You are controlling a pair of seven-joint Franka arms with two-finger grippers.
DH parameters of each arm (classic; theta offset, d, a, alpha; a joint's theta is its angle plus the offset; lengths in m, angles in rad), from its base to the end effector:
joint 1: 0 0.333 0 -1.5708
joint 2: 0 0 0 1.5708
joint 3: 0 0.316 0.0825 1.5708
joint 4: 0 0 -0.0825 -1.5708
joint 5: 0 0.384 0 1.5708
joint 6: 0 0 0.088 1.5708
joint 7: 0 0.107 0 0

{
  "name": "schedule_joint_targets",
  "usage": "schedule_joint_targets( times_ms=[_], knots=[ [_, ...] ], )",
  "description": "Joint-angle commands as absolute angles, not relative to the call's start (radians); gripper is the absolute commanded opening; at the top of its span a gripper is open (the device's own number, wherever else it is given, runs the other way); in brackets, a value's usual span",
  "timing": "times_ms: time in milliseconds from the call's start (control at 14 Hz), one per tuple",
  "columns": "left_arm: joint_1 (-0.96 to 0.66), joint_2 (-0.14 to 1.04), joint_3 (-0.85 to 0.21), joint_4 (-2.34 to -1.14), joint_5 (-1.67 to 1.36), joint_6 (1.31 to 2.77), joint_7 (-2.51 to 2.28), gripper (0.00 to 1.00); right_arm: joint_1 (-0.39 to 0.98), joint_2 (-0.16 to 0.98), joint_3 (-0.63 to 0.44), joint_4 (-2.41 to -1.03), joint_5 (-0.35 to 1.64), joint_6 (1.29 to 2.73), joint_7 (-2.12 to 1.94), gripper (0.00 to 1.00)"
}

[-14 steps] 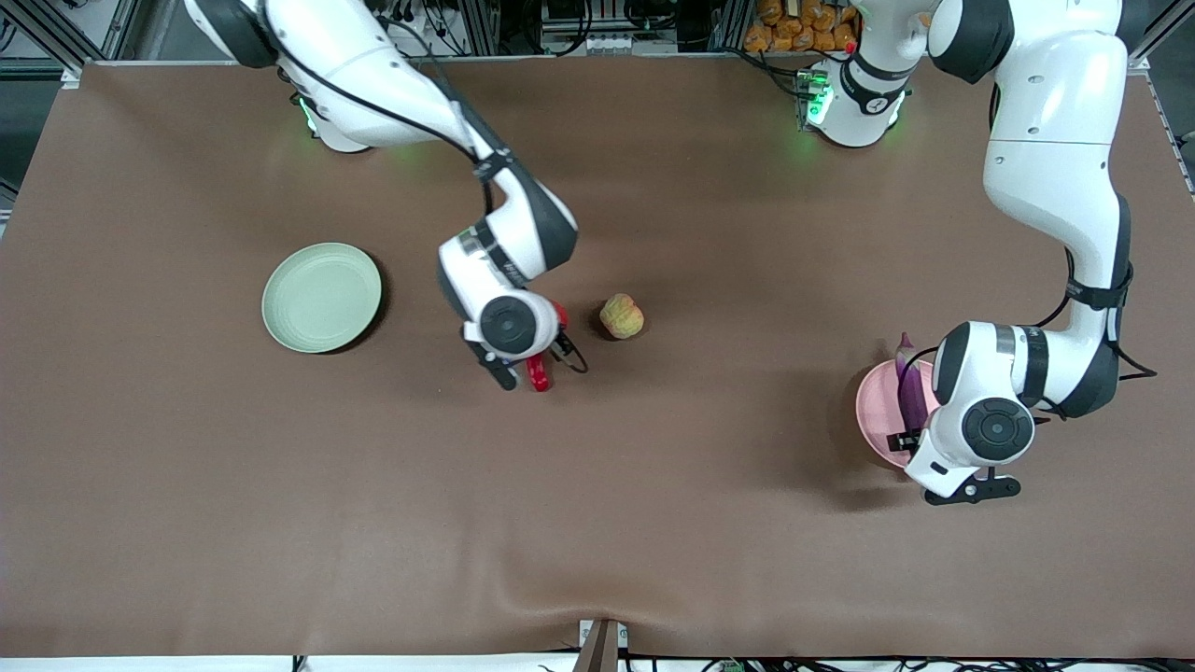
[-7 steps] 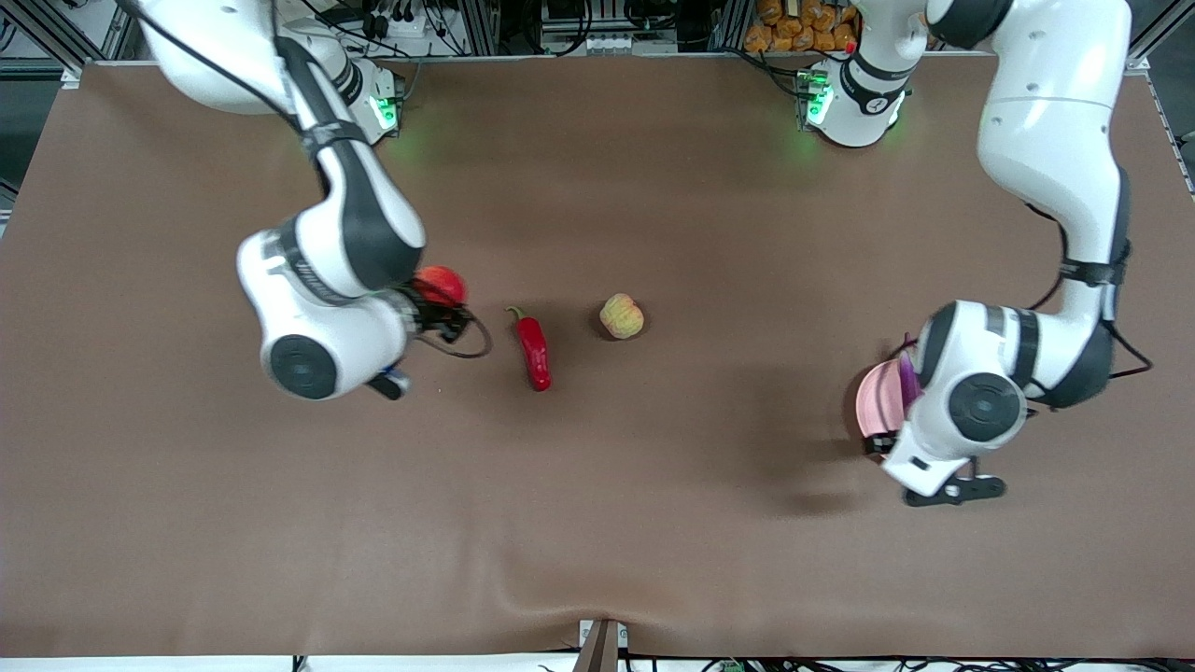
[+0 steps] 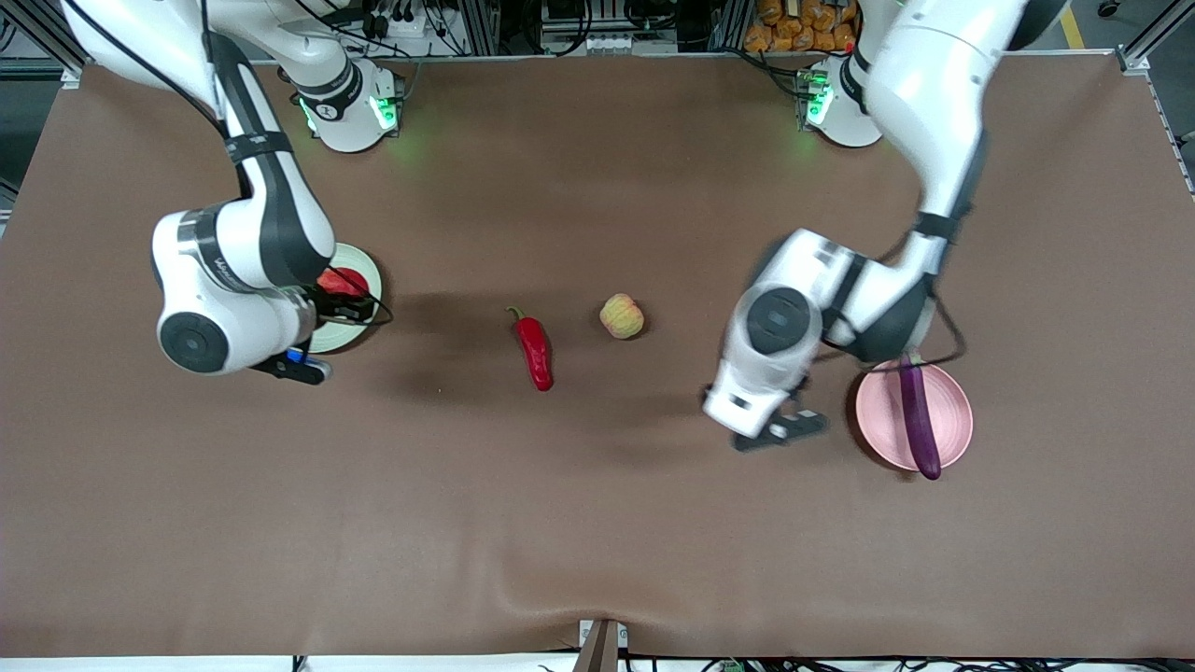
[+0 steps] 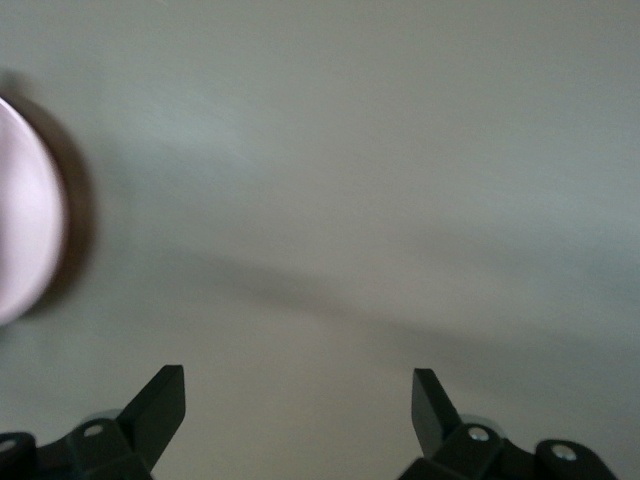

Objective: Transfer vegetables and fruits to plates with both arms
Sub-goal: 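Release the eggplant on the pink plate while the right gripper carries the apple, then release the apple on the green plate while the left gripper grasps the pepper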

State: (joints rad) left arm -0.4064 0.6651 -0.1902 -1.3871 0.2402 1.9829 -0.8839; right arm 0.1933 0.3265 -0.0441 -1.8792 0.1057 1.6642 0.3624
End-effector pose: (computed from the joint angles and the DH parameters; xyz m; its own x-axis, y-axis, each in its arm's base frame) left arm 0.6182 -0.3690 0.3195 0.9754 0.2171 0.0376 0.2199 -0.9696 -0.1072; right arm 0.5503 0.0942 0.3079 0.8257 -0.2471 -0.5071 -0.2185 -0.9689 0.1164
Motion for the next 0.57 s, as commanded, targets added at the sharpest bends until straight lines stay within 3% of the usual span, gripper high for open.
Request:
schedule_joint_targets(
  times_ms=[0, 143, 214, 286, 357, 500],
  knots=[
    [-0.517, 0.676, -0.181, -1.342, 0.2, 1.982, -1.012, 1.0, 0.114, 0.219, -0.026, -2.119, 0.083, 1.846, 0.241, 0.0],
    [-0.593, 0.716, -0.179, -1.313, 0.186, 2.047, -1.113, 1.0, 0.051, 0.213, -0.026, -2.206, 0.083, 1.937, 0.122, 0.11],
    [-0.624, 0.733, -0.178, -1.313, 0.187, 2.096, -1.161, 1.0, 0.028, 0.215, -0.028, -2.216, 0.081, 1.94, 0.085, 0.27],
    [-0.652, 0.751, -0.178, -1.313, 0.187, 2.147, -1.202, 1.0, 0.011, 0.216, -0.028, -2.217, 0.078, 1.939, 0.072, 0.67],
    [-0.678, 0.773, -0.176, -1.312, 0.187, 2.199, -1.235, 1.0, 0.0, 0.219, -0.029, -2.214, 0.051, 1.94, 0.072, 1.0],
    [-0.721, 0.817, -0.17, -1.312, 0.187, 2.304, -1.31, 1.0, -0.008, 0.219, -0.028, -2.198, 0.02, 1.933, 0.069, 1.0]
  ],
)
